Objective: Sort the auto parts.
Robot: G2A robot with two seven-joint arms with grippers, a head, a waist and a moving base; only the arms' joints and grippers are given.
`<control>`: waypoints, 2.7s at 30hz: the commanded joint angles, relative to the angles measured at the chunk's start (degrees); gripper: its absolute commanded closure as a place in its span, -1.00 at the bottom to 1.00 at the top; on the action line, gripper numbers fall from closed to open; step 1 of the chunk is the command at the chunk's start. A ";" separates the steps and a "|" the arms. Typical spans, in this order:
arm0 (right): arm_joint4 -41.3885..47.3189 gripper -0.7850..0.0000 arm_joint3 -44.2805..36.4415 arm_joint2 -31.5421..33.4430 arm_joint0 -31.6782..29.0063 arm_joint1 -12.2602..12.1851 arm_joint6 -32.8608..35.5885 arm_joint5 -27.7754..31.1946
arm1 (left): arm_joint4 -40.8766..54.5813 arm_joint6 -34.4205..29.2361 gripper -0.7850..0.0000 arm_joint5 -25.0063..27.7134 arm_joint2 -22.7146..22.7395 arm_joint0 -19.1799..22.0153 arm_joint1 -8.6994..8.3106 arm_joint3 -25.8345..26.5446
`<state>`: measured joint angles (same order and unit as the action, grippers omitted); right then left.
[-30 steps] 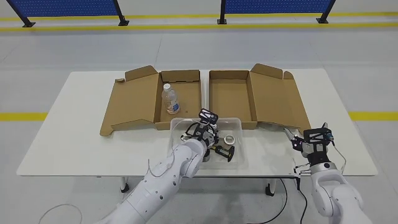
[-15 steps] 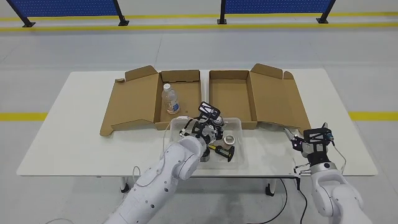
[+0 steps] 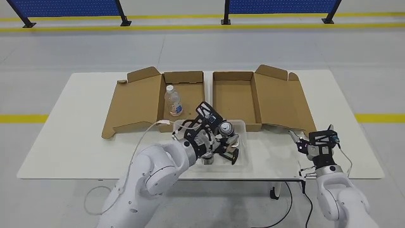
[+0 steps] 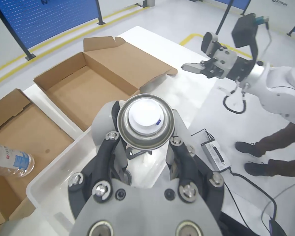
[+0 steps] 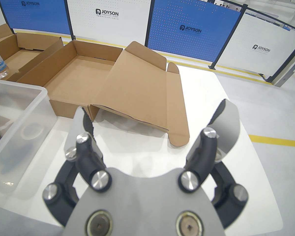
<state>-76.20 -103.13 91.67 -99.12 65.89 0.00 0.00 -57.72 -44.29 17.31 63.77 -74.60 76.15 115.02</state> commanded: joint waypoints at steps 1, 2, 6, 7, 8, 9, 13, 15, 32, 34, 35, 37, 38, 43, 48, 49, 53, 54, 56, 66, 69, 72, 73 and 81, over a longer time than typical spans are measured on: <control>0.00 -1.00 0.00 0.00 0.00 0.00 0.00 0.00 | 1.83 -3.02 1.00 1.49 0.56 -0.58 -0.33 1.71; 0.00 -1.00 0.00 0.00 0.00 0.00 0.00 0.00 | 2.79 -4.19 1.00 1.88 0.80 -0.83 -0.47 2.39; 0.00 -1.00 0.00 0.00 0.00 0.00 0.00 0.00 | 4.90 -9.41 1.00 3.78 1.09 -1.56 -1.06 3.84; 0.00 -1.00 0.00 0.00 0.00 0.00 0.00 0.00 | 5.14 -10.60 1.00 3.95 1.09 -1.69 -1.20 3.92; 0.00 -1.00 0.00 0.00 0.00 0.00 0.00 0.00 | 5.46 -11.32 1.00 4.34 1.03 -1.67 -1.31 4.25; 0.00 -1.00 0.00 0.00 0.00 0.00 0.00 0.00 | 6.52 -10.98 1.00 4.20 1.09 -1.83 -1.35 4.35; 0.00 -1.00 0.00 0.00 0.00 0.00 0.00 0.00 | 7.23 -13.49 1.00 4.61 0.74 -1.69 -1.74 4.11; 0.00 -1.00 0.00 0.00 0.00 0.00 0.00 0.00 | 6.20 -14.90 1.00 4.16 0.77 -1.59 -1.97 3.80; 0.00 -1.00 0.00 0.00 0.00 0.00 0.00 0.00 | 2.14 -12.97 1.00 2.42 0.57 0.36 -3.03 -0.39; 0.00 -1.00 0.00 0.00 0.00 0.00 0.00 0.00 | -1.33 -11.70 1.00 1.18 1.00 1.14 -3.15 -2.15; 0.00 -1.00 0.00 0.00 0.00 0.00 0.00 0.00 | -1.79 -9.84 1.00 0.19 1.21 1.36 -3.11 -3.02; 0.00 -1.00 0.00 0.00 0.00 0.00 0.00 0.00 | -4.59 -7.73 1.00 -0.37 1.01 2.35 -3.12 -5.00; 0.00 -1.00 0.00 0.00 0.00 0.00 0.00 0.00 | -5.79 -6.71 1.00 -0.94 0.86 2.95 -3.08 -6.05; 0.00 -1.00 0.00 0.00 0.00 0.00 0.00 0.00 | -9.93 0.07 1.00 -5.96 0.63 6.42 -2.65 -11.69; 0.00 -1.00 0.00 0.00 0.00 0.00 0.00 0.00 | -16.52 3.23 1.00 -11.45 0.82 9.28 -2.44 -16.25; 0.00 -1.00 0.00 0.00 0.00 0.00 0.00 0.00 | -17.18 3.58 1.00 -12.57 1.03 9.59 -2.40 -16.99; 0.00 -1.00 0.00 0.00 0.00 0.00 0.00 0.00 | -19.54 3.50 1.00 -14.30 1.55 10.56 -2.38 -19.84; 0.00 -1.00 0.00 0.00 0.00 0.00 0.00 0.00 | -19.79 3.43 1.00 -14.43 1.70 10.71 -2.38 -20.54; 0.00 -1.00 0.00 0.00 0.00 0.00 0.00 0.00 | -19.94 4.51 1.00 -14.57 2.21 10.82 -2.40 -22.43; 0.00 -1.00 0.00 0.00 0.00 0.00 0.00 0.00 | -20.67 10.31 1.00 -17.34 4.69 11.09 -2.38 -30.08; 0.00 -1.00 0.00 0.00 0.00 0.00 0.00 0.00 | -20.23 11.76 1.00 -17.57 4.81 11.77 -2.24 -32.36; 0.00 -1.00 0.00 0.00 0.00 0.00 0.00 0.00 | -19.49 12.83 1.00 -18.35 4.59 12.45 -1.98 -34.63; 0.00 -1.00 0.00 0.00 0.00 0.00 0.00 0.00 | -19.36 13.21 1.00 -18.55 4.48 12.72 -1.89 -35.34; 0.00 -1.00 0.00 0.00 0.00 0.00 0.00 0.00 | -17.76 14.88 1.00 -18.76 3.03 14.22 -1.17 -39.74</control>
<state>-76.20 -103.13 91.67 -99.12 65.89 0.00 0.00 -75.65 -29.56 -1.40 66.97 -60.53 74.90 75.83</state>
